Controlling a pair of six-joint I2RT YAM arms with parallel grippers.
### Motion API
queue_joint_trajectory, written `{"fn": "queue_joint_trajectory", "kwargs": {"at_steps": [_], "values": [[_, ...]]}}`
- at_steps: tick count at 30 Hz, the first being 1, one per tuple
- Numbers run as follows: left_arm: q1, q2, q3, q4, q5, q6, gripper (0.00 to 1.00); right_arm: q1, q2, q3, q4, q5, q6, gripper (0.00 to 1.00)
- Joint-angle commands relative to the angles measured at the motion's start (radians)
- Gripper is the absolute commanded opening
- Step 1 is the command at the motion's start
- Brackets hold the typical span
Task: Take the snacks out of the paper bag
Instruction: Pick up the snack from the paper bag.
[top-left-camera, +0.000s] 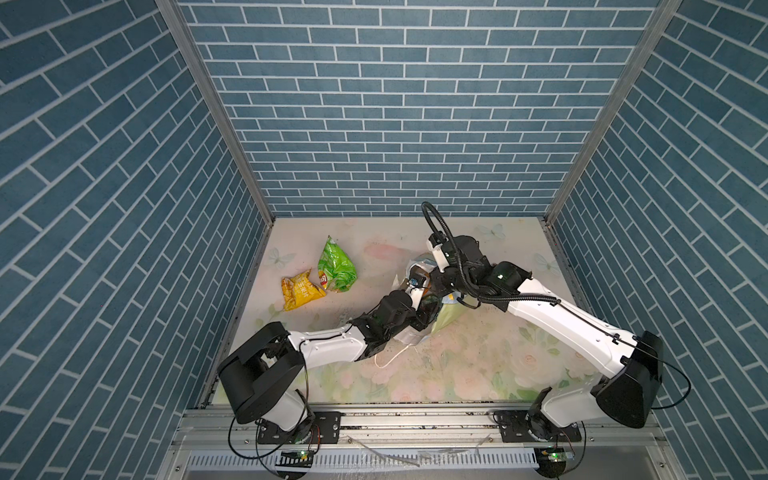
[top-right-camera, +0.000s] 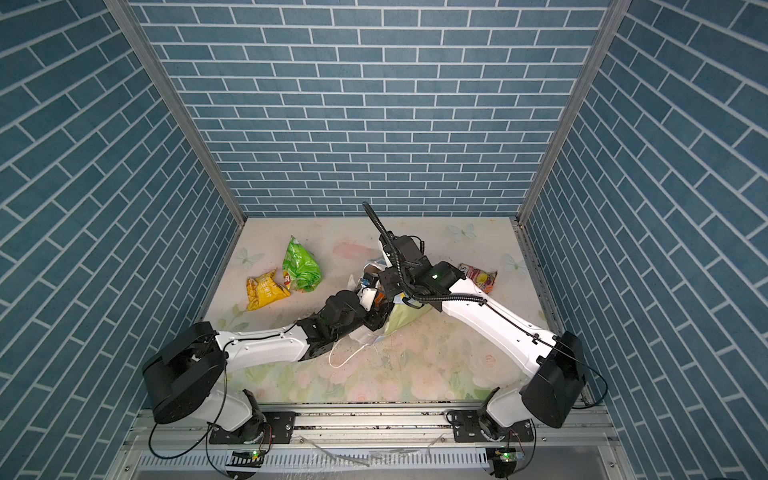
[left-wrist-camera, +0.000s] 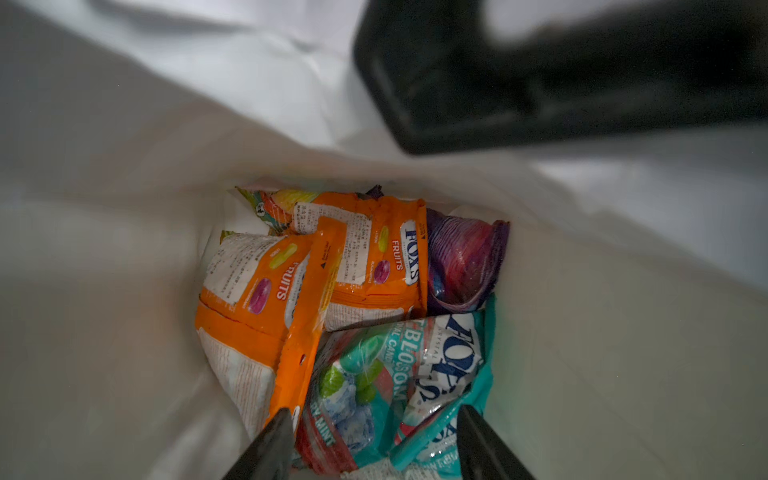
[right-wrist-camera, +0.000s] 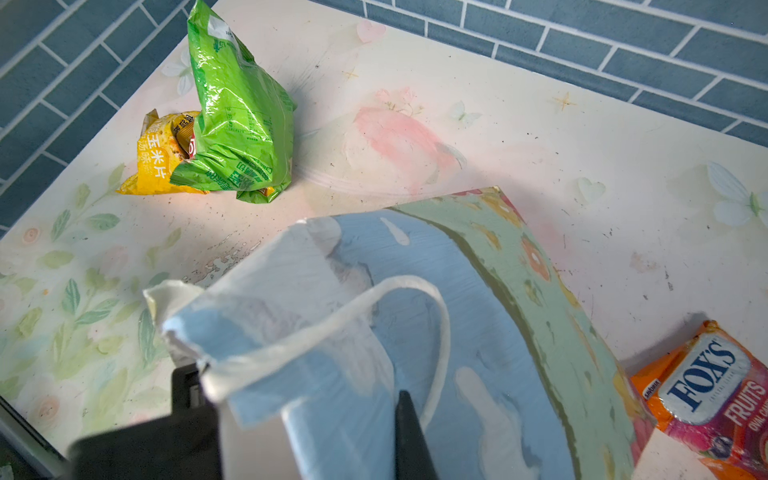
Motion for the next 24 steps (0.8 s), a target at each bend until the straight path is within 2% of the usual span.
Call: {"fn": "queue_joint_trajectory", "kwargs": {"at_steps": [1, 6, 12, 17, 24], "values": [[-0.004, 0.020, 0.042, 0.030, -0.065, -0.005, 0.63, 0.003, -0.047, 0.010, 0.015, -0.023, 0.033, 0.00], [-0.003, 0.026, 0.031, 0.057, -0.180, -0.033, 0.63, 0.002, -0.061, -0.002, 0.029, -0.026, 0.041, 0.00], [0.000, 0.060, 0.048, 0.059, -0.231, -0.017, 0.63, 0.003, -0.063, -0.016, 0.050, -0.021, 0.053, 0.00], [0.012, 0.094, 0.054, 0.073, -0.229, -0.050, 0.63, 0.002, -0.059, -0.012, 0.051, -0.027, 0.068, 0.00], [0.052, 0.132, 0.033, 0.146, -0.155, -0.116, 0.65, 0.002, -0.068, -0.022, 0.059, -0.035, 0.080, 0.00]]}}
